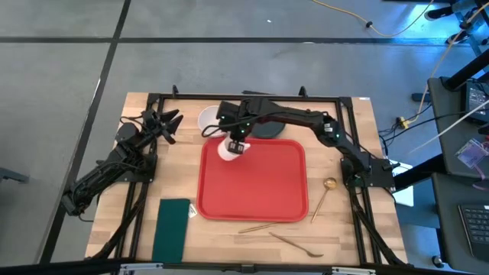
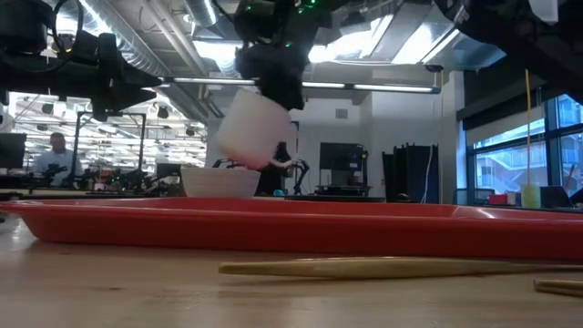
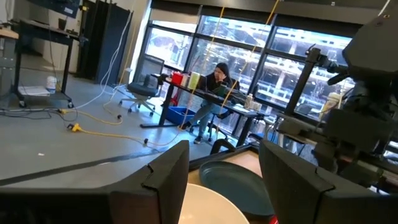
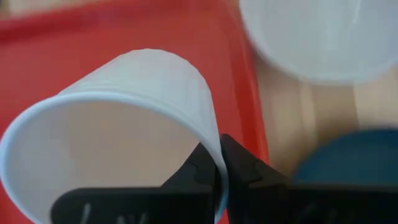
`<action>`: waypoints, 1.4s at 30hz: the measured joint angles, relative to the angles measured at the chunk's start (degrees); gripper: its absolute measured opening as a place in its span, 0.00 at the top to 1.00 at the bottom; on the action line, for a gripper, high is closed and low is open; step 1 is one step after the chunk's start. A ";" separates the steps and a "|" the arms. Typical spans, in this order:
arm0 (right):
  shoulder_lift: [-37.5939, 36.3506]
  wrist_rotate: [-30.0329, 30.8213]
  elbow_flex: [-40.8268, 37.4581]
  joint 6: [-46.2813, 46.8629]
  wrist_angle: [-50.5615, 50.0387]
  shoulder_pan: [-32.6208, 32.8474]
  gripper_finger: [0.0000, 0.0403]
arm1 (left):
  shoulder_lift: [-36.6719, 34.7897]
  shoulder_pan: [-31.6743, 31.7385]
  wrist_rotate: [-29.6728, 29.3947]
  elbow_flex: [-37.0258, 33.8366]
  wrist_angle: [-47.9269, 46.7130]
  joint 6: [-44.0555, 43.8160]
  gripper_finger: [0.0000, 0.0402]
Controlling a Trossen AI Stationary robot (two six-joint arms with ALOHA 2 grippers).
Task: Set up tray
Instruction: Put the white mug on the red serving tray
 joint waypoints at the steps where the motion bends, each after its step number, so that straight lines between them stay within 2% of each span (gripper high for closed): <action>1: 0.38 -0.02 0.00 -0.36 0.82 0.02 0.99 | 0.00 0.00 -0.02 0.00 -0.29 0.00 0.54; 8: 3.05 -1.21 -0.07 3.65 2.75 0.13 0.99 | 0.09 -0.07 -0.02 0.02 -2.51 0.02 0.54; 18: 7.48 -1.67 -0.07 3.72 2.84 0.10 0.99 | 0.48 -0.07 0.37 0.02 -2.82 0.04 0.54; 28: 7.84 -1.77 -0.02 3.76 3.29 0.08 0.98 | 0.48 -0.07 0.54 0.02 -2.52 1.11 0.54; 42: 8.04 -1.96 -0.04 2.68 3.20 0.08 0.85 | 0.48 -0.07 0.46 0.02 -2.51 1.11 0.54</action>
